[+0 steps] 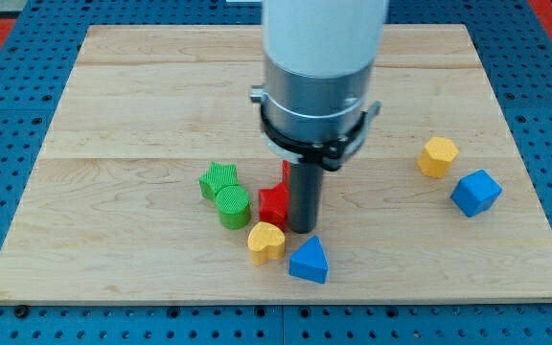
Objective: Push the red circle into the red star
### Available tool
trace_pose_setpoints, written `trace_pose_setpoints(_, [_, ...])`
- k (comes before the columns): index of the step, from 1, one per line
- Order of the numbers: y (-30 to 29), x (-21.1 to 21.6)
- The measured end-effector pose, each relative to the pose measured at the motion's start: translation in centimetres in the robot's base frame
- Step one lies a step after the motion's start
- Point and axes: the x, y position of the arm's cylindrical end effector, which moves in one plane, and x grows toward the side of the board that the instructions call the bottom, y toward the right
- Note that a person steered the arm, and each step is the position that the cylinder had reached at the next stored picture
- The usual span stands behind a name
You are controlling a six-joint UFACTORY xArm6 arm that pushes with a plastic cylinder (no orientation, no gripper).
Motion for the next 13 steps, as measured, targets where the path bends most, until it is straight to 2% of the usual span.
trace_pose_setpoints(2, [-6.0, -4.3])
trace_pose_setpoints(3, [-6.8, -4.8])
trace_pose_setpoints(4, [-2.8, -4.8])
trace_pose_setpoints(6, [11.0, -2.3])
trace_pose_setpoints(7, [12.7, -5.3])
trace_pose_setpoints(8, [10.6, -6.1])
trace_pose_setpoints(9, [7.7, -3.6])
trace_pose_setpoints(10, [6.2, -3.6])
trace_pose_setpoints(11, [7.3, -6.9])
trace_pose_setpoints(12, [5.3, -7.8])
trace_pose_setpoints(13, [-1.1, -5.8])
